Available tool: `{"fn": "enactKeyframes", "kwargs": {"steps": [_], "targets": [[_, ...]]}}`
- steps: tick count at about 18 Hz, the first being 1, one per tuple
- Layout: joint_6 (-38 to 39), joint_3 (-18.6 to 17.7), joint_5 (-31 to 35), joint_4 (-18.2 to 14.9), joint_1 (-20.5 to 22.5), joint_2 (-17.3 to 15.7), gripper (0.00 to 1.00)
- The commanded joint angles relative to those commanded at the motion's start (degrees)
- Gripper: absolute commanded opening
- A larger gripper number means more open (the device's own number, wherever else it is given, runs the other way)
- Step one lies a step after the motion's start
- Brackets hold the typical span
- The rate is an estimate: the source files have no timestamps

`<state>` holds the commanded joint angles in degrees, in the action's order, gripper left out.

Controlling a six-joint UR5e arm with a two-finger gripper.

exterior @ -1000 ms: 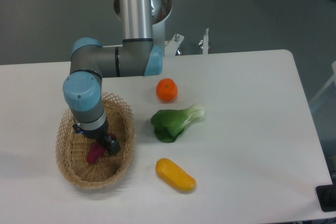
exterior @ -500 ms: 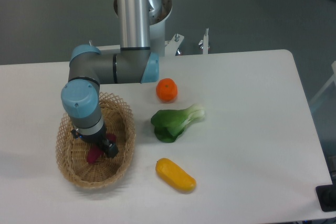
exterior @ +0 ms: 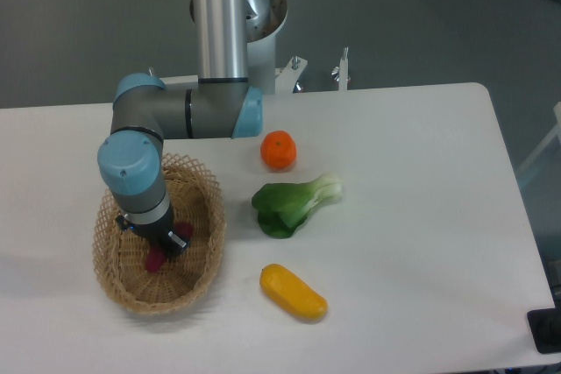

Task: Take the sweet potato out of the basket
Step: 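Lower the gripper onto the sweet potato and close on it, then lift the sweet potato out of the basket and carry it away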

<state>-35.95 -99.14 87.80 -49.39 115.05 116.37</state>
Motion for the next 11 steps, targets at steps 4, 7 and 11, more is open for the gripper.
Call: {"fn": "enactKeyframes", "kwargs": {"steps": [4, 7, 11], "targets": [[-0.09, 0.27, -0.09, -0.18, 0.35, -1.06, 0.16], [-0.09, 0.70, -0.26, -0.35, 1.49, -2.28, 0.16], [-0.96, 0.88, -0.18, -0.35, 5.17, -4.66, 0.17]]}}
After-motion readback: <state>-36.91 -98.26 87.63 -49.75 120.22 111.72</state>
